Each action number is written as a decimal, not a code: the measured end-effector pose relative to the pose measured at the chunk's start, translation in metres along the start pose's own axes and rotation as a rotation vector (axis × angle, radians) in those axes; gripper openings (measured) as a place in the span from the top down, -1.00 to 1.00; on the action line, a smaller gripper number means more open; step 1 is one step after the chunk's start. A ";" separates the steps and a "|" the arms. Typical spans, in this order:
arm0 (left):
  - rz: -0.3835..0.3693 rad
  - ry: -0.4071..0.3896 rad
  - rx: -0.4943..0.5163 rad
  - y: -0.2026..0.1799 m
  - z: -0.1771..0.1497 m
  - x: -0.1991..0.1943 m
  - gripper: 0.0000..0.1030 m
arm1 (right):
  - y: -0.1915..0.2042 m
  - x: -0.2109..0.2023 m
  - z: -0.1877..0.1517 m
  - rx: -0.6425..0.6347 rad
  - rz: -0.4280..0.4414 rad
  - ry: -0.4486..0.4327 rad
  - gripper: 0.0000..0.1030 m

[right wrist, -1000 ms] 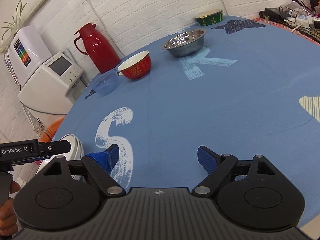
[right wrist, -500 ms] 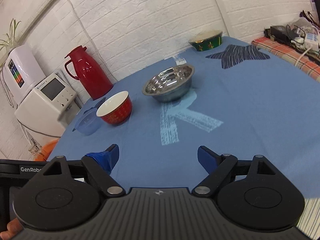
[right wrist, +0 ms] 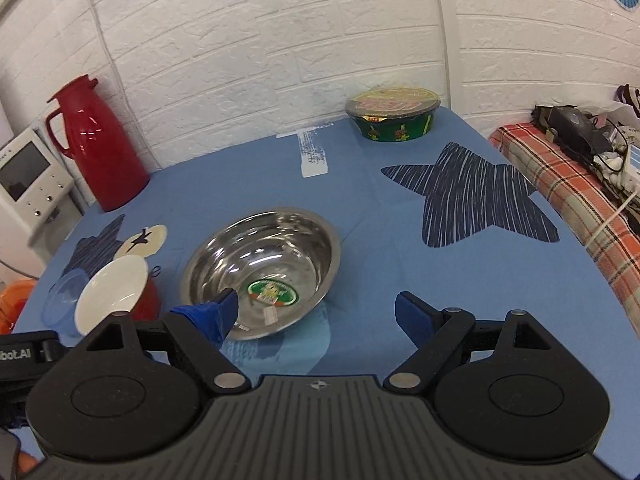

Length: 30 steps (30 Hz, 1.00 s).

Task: Organize plates and bowls
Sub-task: 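Move the right tool to the steel bowl and close on its rim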

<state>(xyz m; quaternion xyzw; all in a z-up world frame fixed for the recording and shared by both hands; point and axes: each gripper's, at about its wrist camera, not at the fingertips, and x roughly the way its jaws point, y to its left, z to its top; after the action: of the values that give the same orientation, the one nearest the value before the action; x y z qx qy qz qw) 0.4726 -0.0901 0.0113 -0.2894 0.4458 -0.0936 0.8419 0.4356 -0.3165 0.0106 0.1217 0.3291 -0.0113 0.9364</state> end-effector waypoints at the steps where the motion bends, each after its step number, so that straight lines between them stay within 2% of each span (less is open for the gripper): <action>1: 0.010 -0.020 -0.014 -0.003 0.003 0.006 -0.40 | -0.001 0.010 0.004 -0.004 -0.010 0.010 -0.41; 5: 0.040 -0.028 -0.068 -0.010 0.009 0.031 -0.40 | -0.003 0.045 0.018 -0.038 -0.038 0.044 -0.41; 9: 0.046 0.007 -0.114 -0.010 0.007 0.054 -0.40 | -0.005 0.078 0.031 -0.008 0.058 0.091 -0.41; 11: 0.038 -0.012 -0.150 0.000 0.005 0.051 -0.41 | -0.003 0.091 0.039 -0.009 0.084 0.090 -0.41; 13: 0.093 -0.032 -0.151 0.006 0.001 0.041 -0.41 | 0.002 0.104 0.046 -0.031 0.104 0.102 -0.41; 15: 0.098 -0.043 -0.146 0.014 0.000 0.032 -0.41 | 0.004 0.116 0.048 -0.023 0.124 0.128 -0.41; 18: 0.105 -0.022 -0.169 0.026 0.003 0.029 -0.41 | 0.004 0.131 0.046 0.029 0.176 0.183 -0.44; 21: 0.101 -0.004 -0.201 0.033 0.003 0.026 -0.41 | 0.004 0.124 0.040 0.067 0.185 0.186 -0.44; 26: 0.115 -0.032 -0.201 0.039 -0.002 0.011 -0.41 | 0.000 0.096 0.019 0.217 0.304 0.271 -0.44; 28: 0.123 -0.043 -0.181 0.042 -0.005 0.004 -0.41 | 0.006 0.080 0.004 0.212 0.330 0.303 -0.44; 30: 0.129 -0.045 -0.176 0.047 -0.010 -0.001 -0.41 | 0.018 0.061 -0.009 0.131 0.303 0.319 -0.41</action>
<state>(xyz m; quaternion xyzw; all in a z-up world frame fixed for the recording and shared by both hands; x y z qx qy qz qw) 0.4595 -0.0552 -0.0192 -0.3348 0.4511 0.0069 0.8273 0.4798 -0.2937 -0.0306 0.2305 0.4494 0.1276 0.8536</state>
